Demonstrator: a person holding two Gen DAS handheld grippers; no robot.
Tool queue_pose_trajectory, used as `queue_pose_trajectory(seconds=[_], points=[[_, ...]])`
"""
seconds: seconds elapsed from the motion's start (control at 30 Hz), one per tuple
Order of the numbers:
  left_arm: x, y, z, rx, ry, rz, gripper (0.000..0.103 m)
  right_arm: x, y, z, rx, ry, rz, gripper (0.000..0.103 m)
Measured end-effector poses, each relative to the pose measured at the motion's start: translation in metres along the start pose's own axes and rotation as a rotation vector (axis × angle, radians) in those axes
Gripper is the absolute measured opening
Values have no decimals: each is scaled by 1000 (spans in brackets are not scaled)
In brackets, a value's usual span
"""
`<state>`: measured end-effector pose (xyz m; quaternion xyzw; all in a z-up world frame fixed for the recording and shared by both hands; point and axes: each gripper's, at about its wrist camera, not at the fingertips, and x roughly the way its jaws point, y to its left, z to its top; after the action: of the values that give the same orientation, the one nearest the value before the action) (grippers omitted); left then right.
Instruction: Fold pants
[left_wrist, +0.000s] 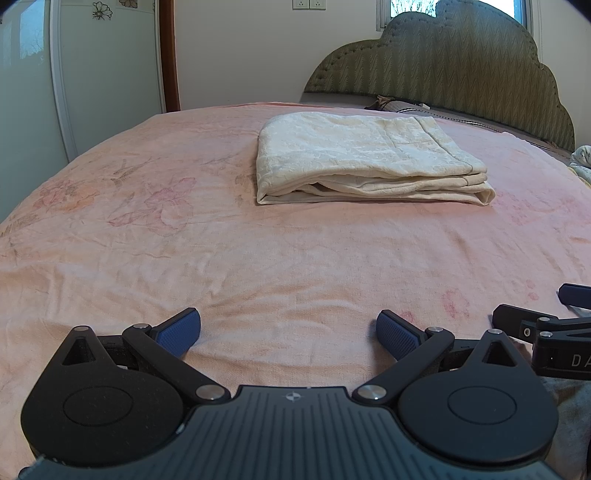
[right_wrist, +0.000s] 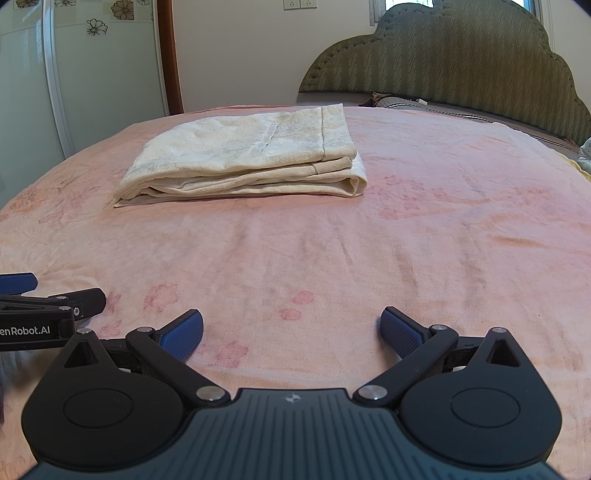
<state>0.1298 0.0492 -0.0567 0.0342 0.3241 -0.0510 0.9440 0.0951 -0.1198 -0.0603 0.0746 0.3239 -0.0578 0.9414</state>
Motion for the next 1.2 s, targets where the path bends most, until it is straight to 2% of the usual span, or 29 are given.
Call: queue_pose_trajectory(seconds=[1.0, 1.2], points=[[0, 0, 0, 0, -1, -1, 103, 0, 0, 0, 0, 0, 1, 103], [-1, 3, -1, -19, -7, -25, 103, 0, 0, 0, -2, 1, -1, 103]])
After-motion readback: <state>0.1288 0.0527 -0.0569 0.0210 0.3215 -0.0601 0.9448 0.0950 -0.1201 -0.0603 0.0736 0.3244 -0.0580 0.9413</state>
